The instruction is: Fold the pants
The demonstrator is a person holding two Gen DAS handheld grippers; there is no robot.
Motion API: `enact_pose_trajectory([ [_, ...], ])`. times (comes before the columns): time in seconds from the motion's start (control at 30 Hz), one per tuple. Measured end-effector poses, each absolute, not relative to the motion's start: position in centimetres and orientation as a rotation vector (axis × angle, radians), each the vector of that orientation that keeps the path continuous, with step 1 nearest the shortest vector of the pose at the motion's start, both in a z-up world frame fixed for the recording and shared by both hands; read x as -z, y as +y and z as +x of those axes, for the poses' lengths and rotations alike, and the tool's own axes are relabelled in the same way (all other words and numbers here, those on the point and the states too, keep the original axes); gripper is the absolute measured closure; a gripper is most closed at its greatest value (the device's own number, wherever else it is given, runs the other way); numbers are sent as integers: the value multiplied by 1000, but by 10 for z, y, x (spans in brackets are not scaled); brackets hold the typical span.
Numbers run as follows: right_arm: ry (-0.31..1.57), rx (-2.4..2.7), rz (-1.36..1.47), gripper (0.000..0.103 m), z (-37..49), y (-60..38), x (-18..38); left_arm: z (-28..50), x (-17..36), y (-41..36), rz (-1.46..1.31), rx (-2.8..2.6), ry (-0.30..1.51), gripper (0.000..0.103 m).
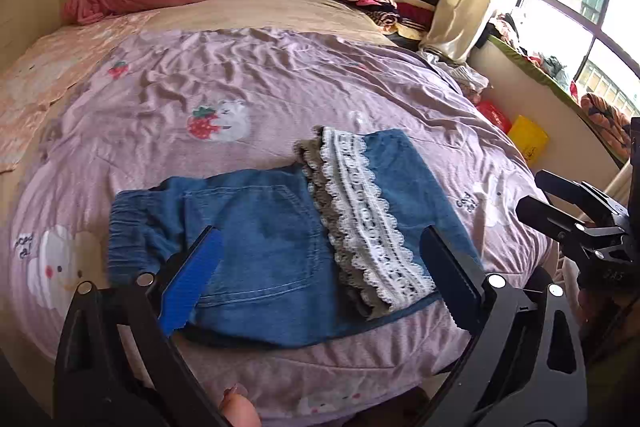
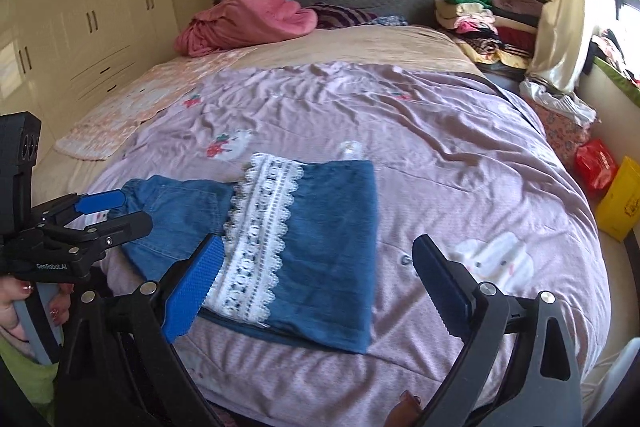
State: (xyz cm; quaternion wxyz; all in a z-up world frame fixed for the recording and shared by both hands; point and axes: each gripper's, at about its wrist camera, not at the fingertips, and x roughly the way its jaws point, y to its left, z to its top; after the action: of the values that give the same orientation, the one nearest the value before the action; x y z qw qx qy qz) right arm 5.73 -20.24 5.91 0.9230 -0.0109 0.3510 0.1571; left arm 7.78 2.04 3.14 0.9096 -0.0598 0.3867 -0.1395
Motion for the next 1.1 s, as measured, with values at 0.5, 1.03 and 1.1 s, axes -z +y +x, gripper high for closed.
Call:
enact_pose_trajectory([
  [0.5,767,-434,-72,7,90,-140,-51,73,-17,94,-209,140,802,10],
  [1.03,878,-694,-187,5,152,-36,-33,65,36,146,-334,44,911,10],
  [1.1,887,-745,-216,5,163,-18,-32,68,43,144,-349,57,923,10],
])
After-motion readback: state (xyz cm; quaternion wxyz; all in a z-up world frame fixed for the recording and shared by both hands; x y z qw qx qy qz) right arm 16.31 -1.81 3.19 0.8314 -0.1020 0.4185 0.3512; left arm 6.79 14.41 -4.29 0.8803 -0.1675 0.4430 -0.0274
